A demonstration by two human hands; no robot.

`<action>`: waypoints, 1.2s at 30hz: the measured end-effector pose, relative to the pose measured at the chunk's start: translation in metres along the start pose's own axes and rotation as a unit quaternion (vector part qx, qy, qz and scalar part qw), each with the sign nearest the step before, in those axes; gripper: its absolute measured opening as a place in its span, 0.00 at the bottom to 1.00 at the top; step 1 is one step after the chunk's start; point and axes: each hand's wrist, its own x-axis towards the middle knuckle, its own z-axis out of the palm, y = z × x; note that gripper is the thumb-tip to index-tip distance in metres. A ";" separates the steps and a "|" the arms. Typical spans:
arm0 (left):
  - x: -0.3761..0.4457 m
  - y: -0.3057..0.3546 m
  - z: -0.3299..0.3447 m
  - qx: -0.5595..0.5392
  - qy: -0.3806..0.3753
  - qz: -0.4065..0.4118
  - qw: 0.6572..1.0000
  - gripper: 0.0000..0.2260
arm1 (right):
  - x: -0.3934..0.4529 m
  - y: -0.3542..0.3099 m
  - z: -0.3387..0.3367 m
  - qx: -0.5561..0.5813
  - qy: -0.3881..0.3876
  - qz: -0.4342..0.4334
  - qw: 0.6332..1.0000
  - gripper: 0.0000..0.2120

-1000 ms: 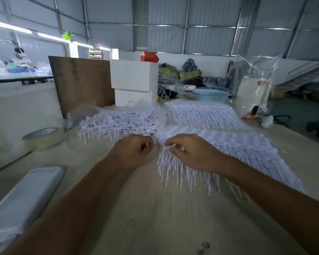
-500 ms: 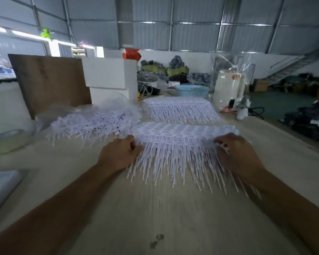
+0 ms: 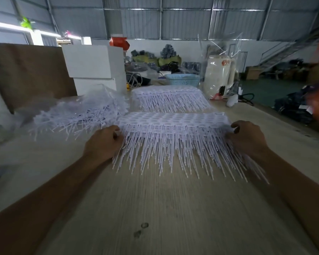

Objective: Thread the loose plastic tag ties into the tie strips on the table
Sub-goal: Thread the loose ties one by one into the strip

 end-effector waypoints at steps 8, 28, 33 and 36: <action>0.012 -0.011 0.004 -0.062 0.045 0.029 0.997 0.07 | -0.002 0.004 0.000 0.050 0.050 -0.036 0.997 0.13; 0.004 -0.004 0.002 -0.063 0.000 -0.002 0.998 0.14 | -0.023 -0.034 -0.025 0.621 -0.092 0.003 0.778 0.09; 0.001 0.000 -0.001 -0.073 0.039 0.040 0.996 0.14 | -0.031 -0.047 -0.042 0.672 -0.100 -0.051 0.732 0.10; -0.003 0.008 -0.003 -0.062 0.080 0.102 0.990 0.20 | -0.036 -0.054 -0.050 0.705 -0.109 -0.069 0.697 0.11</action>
